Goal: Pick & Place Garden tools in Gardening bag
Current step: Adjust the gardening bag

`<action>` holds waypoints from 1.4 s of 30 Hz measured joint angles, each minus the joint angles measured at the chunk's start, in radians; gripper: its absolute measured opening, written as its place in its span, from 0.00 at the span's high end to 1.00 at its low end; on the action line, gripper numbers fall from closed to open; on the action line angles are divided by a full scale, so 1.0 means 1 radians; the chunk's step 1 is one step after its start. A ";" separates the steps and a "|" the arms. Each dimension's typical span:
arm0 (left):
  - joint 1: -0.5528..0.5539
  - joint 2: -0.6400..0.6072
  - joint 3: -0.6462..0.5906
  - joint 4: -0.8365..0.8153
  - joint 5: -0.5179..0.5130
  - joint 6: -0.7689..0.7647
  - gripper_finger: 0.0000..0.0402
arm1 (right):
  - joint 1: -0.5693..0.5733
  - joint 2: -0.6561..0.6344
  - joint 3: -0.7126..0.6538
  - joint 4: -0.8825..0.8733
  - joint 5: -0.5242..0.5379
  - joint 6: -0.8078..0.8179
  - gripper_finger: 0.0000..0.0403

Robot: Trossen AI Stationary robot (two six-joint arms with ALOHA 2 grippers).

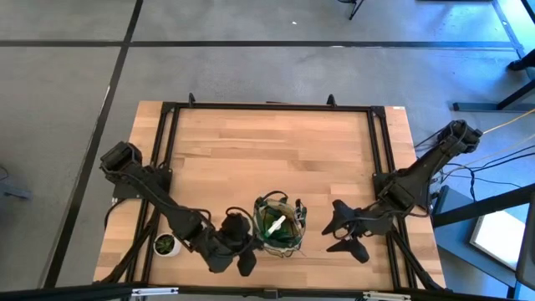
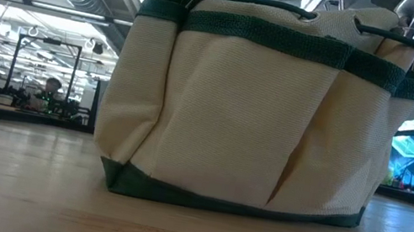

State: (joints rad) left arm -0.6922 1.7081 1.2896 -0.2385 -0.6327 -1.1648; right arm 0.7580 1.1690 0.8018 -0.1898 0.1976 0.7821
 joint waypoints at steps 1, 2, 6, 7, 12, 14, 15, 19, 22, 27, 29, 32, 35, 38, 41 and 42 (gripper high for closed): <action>0.000 0.000 0.000 -0.025 0.002 0.001 1.00 | -0.008 0.000 0.014 -0.028 -0.001 -0.010 0.32; 0.000 0.000 0.000 -0.047 0.007 0.008 1.00 | -0.018 0.000 0.029 -0.053 -0.005 -0.021 0.32; 0.000 0.000 0.000 -0.140 0.022 0.057 1.00 | -0.055 0.000 0.073 -0.124 -0.055 -0.111 0.32; 0.000 0.000 0.000 -0.165 0.023 0.070 1.00 | -0.066 0.000 0.076 -0.128 -0.069 -0.137 0.32; 0.000 0.000 0.000 -0.239 0.066 0.128 1.00 | -0.107 0.002 0.077 -0.183 -0.104 -0.212 0.32; 0.000 0.000 -0.007 -0.271 0.086 0.114 1.00 | -0.115 0.009 0.077 -0.220 -0.104 -0.218 0.32; 0.000 0.000 -0.010 -0.286 0.081 0.097 1.00 | -0.118 0.009 0.077 -0.237 -0.105 -0.221 0.32; -0.008 0.001 -0.013 -0.357 0.025 0.043 1.00 | -0.118 0.009 0.077 -0.268 -0.064 -0.227 0.32; -0.006 0.001 -0.013 -0.377 0.030 0.042 1.00 | -0.120 0.009 0.077 -0.266 -0.052 -0.229 0.32; 0.003 0.001 -0.013 -0.380 0.063 0.068 1.00 | -0.144 0.009 0.077 -0.264 -0.074 -0.239 0.32; 0.013 0.001 -0.015 -0.386 0.087 0.067 1.00 | -0.166 0.009 0.077 -0.263 -0.106 -0.248 0.32; 0.033 0.002 -0.024 -0.382 0.135 0.060 1.00 | -0.204 0.009 0.077 -0.262 -0.149 -0.275 0.32; 0.049 0.007 -0.024 -0.357 0.138 0.072 1.00 | -0.231 0.009 0.077 -0.263 -0.158 -0.298 0.32; 0.065 0.012 -0.024 -0.349 0.151 0.093 1.00 | -0.245 0.009 0.077 -0.264 -0.159 -0.308 0.32; 0.087 0.029 -0.024 -0.344 0.188 0.115 1.00 | -0.250 0.009 0.077 -0.264 -0.158 -0.315 0.32; 0.093 0.037 -0.025 -0.344 0.196 0.123 1.00 | -0.251 0.009 0.077 -0.263 -0.159 -0.319 0.32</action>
State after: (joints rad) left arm -0.5991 1.7447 1.2644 -0.5827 -0.4366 -1.0416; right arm 0.5071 1.1778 0.8787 -0.4531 0.0391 0.4633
